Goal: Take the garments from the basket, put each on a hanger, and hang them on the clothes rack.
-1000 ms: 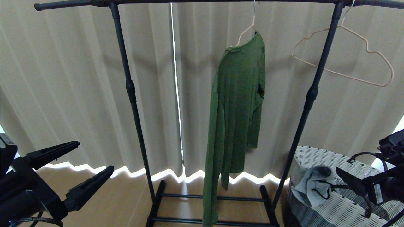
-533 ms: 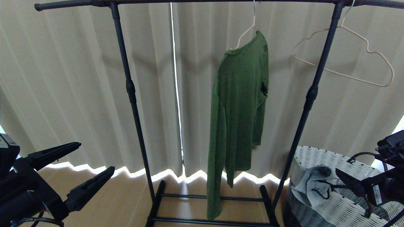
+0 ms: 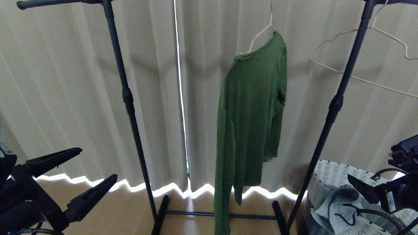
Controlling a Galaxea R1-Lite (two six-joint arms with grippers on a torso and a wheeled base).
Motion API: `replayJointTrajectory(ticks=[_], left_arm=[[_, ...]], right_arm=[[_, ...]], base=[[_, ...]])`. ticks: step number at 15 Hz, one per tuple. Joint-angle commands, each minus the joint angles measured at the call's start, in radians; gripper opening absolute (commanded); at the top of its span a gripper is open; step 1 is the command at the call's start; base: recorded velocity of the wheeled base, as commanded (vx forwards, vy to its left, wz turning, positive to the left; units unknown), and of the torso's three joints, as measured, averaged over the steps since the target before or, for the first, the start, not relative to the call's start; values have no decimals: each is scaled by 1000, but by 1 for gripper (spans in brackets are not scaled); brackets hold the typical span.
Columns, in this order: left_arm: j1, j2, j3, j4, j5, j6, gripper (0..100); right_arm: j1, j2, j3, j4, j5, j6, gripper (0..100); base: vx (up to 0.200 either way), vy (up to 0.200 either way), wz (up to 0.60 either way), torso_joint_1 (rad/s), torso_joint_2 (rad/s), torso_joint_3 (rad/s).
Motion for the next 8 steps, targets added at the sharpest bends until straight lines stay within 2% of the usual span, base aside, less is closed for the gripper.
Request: replayJointTrajectory(ticks=[1,2,7,8], left_arm=[[0,-5,1,-1,0,-1,100],[0,-5,1,-1,0,1,100],[0,-9,9,-1,0,4,100],[0,-9,7,-1,0,3,100]], right_arm=[[0,-2,0,0,0,-1,100],[0,-2,0,0,0,-1,100],[-3,-2,9,12,-6,-2,100],[-41,9,20,18,-7,-7,100]], base=[[200,0,0,2,2,2],[200,0,0,-2,2,2],[0,0,0,0,0,0],[0,0,0,0,0,0]])
